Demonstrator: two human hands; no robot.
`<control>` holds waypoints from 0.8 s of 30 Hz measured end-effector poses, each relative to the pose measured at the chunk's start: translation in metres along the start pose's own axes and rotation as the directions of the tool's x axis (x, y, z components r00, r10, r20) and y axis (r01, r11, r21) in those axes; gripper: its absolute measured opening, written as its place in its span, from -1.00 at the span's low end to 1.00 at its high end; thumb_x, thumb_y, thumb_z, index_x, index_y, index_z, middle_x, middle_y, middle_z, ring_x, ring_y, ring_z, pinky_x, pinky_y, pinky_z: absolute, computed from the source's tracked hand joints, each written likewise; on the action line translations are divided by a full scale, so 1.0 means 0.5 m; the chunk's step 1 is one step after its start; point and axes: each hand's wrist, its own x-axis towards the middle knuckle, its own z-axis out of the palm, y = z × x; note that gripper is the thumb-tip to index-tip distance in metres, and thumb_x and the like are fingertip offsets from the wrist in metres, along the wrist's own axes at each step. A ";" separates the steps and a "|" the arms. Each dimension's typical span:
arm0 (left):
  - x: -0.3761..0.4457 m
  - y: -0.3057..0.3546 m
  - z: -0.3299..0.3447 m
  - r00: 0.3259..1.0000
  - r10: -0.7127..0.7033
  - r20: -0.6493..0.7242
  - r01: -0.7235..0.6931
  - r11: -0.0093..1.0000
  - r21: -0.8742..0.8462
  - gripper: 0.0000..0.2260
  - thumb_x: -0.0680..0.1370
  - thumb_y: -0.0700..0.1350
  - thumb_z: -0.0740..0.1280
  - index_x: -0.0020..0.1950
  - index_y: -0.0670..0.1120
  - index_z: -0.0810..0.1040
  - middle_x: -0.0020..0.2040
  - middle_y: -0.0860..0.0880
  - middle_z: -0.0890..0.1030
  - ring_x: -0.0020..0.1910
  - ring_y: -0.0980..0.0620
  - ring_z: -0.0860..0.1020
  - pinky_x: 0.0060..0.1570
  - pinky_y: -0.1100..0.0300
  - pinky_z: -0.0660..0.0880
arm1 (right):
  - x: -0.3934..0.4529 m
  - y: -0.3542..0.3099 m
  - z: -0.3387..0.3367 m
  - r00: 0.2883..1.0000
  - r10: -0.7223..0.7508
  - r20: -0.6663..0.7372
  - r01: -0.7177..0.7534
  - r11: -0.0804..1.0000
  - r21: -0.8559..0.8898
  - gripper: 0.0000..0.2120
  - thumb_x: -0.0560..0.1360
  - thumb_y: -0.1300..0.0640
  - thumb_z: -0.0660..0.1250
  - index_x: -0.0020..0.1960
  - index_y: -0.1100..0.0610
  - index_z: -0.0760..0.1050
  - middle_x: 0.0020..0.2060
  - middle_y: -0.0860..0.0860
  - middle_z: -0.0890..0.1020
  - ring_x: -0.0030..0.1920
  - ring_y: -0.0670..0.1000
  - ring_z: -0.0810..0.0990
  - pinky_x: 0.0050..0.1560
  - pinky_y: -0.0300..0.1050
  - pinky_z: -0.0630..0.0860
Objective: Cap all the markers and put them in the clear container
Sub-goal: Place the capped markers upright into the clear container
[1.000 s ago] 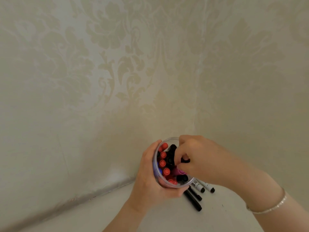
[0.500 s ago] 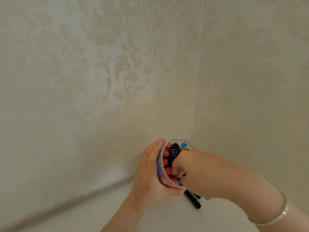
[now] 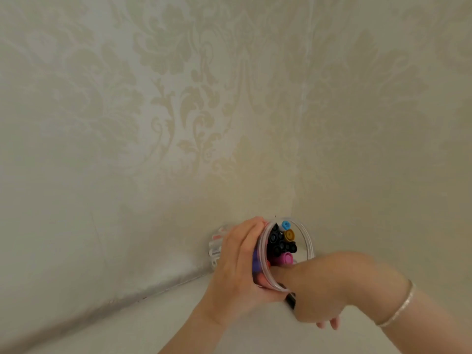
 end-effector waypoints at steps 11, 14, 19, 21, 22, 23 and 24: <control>-0.006 -0.004 0.009 0.987 0.149 0.067 -0.156 0.981 0.112 -0.17 0.25 0.10 0.59 0.37 -0.21 0.31 0.36 -0.12 0.38 0.37 -0.07 0.40 0.32 -0.06 0.37 | 0.024 0.008 0.030 1.000 0.019 -0.002 -0.019 0.989 -0.149 -0.38 0.58 0.26 0.13 0.55 0.14 -0.08 0.37 0.14 0.40 0.27 0.14 0.49 0.28 -0.05 0.41; 0.001 -0.006 -0.013 0.986 0.054 0.159 -0.066 0.996 0.066 -0.17 0.33 0.23 0.48 0.42 -0.18 0.28 0.39 -0.06 0.34 0.43 0.06 0.31 0.40 0.10 0.28 | 0.011 0.025 0.007 0.998 -0.057 0.008 0.056 0.997 0.047 -0.44 0.50 0.34 0.11 0.46 0.04 0.18 0.12 0.13 0.64 -0.08 0.04 0.64 -0.22 -0.27 0.48; 0.017 0.001 -0.033 0.968 -0.105 0.226 0.108 0.994 0.000 -0.14 0.29 0.29 0.43 0.45 -0.09 0.26 0.40 0.10 0.33 0.44 0.26 0.23 0.41 0.32 0.20 | -0.011 0.043 -0.030 0.977 -0.210 -0.037 0.213 0.960 0.179 -0.50 0.40 0.37 0.21 0.26 -0.02 0.45 -0.07 -0.20 0.64 -0.25 0.00 0.63 -0.35 -0.24 0.47; 0.029 -0.003 -0.045 0.944 -0.215 0.249 0.240 0.968 -0.073 -0.08 0.19 0.22 0.52 0.46 0.04 0.23 0.40 0.17 0.34 0.40 0.19 0.34 0.36 0.22 0.34 | -0.016 0.049 -0.040 0.957 -0.269 -0.108 0.287 0.932 0.222 -0.49 0.39 0.34 0.24 0.24 -0.11 0.46 -0.03 -0.02 0.64 -0.33 -0.06 0.61 -0.38 -0.26 0.45; 0.034 -0.004 -0.052 0.932 -0.247 0.267 0.278 0.957 -0.085 -0.06 0.16 0.19 0.56 0.46 0.09 0.21 0.39 0.18 0.36 0.38 0.16 0.39 0.33 0.15 0.39 | -0.016 0.052 -0.040 0.949 -0.290 -0.122 0.312 0.915 0.256 -0.49 0.40 0.33 0.27 0.23 -0.13 0.46 -0.06 0.00 0.61 -0.38 -0.08 0.58 -0.39 -0.27 0.44; 0.038 -0.005 -0.056 0.925 -0.254 0.282 0.287 0.955 -0.080 -0.04 0.15 0.18 0.57 0.46 0.11 0.21 0.38 0.18 0.38 0.36 0.15 0.41 0.30 0.12 0.42 | -0.017 0.051 -0.042 0.945 -0.304 -0.120 0.326 0.904 0.276 -0.51 0.40 0.32 0.30 0.21 -0.13 0.46 -0.10 0.00 0.58 -0.41 -0.09 0.54 -0.39 -0.27 0.44; 0.040 -0.005 -0.060 0.921 -0.248 0.299 0.279 0.958 -0.065 -0.04 0.15 0.19 0.58 0.46 0.10 0.21 0.38 0.17 0.39 0.35 0.16 0.41 0.29 0.13 0.42 | -0.015 0.048 -0.045 0.942 -0.324 -0.092 0.337 0.897 0.286 -0.52 0.41 0.32 0.32 0.19 -0.14 0.45 -0.11 0.01 0.55 -0.42 -0.09 0.52 -0.38 -0.27 0.44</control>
